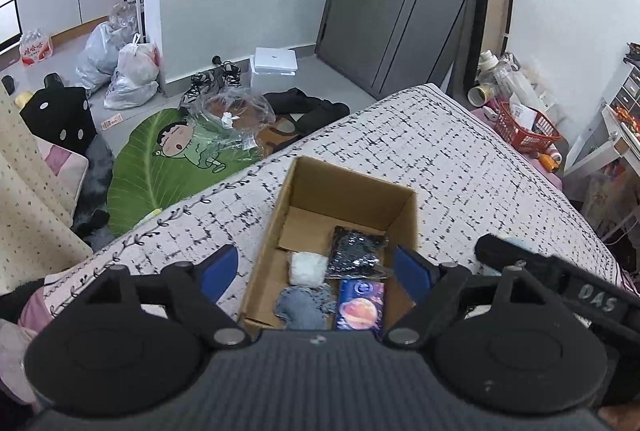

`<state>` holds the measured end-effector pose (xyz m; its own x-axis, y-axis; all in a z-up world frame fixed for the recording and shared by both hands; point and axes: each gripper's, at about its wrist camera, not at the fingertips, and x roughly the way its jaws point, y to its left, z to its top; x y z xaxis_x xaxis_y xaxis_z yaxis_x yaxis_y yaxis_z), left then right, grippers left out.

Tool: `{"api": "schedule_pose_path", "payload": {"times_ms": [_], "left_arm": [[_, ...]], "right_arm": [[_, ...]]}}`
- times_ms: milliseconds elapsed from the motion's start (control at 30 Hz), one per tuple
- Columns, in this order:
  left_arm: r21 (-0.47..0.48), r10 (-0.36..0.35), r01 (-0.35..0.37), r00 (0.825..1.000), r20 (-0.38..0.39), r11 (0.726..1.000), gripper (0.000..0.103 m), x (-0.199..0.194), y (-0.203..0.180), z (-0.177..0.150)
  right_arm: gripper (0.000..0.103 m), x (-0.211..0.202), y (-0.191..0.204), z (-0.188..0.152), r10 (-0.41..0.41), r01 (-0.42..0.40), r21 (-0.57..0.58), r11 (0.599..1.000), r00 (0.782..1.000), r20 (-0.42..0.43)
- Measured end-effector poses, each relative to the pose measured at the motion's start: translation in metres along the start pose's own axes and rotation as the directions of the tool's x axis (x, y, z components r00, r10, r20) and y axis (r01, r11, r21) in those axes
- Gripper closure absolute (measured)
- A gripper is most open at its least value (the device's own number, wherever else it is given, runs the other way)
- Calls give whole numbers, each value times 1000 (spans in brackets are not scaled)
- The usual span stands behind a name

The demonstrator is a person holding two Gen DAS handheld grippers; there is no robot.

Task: Organize soft objects
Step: 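Move both open tools back toward the fluffy plush toy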

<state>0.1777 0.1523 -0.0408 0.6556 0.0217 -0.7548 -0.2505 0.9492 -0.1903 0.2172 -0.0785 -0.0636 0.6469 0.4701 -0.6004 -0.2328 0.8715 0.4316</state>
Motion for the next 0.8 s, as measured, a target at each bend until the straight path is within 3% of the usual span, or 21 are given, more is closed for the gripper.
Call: {"api": "schedule_pose_path", "payload": {"times_ms": [433, 800], "left_arm": [[28, 6, -6, 1000, 13, 1000, 18, -13, -46, -3], [82, -27, 26, 1000, 13, 996, 18, 0, -98, -4]], "right_arm": [[4, -44, -38, 18, -8, 8, 29, 1000, 1000, -6], [4, -65, -105, 35, -68, 59, 200, 978, 997, 39]]}}
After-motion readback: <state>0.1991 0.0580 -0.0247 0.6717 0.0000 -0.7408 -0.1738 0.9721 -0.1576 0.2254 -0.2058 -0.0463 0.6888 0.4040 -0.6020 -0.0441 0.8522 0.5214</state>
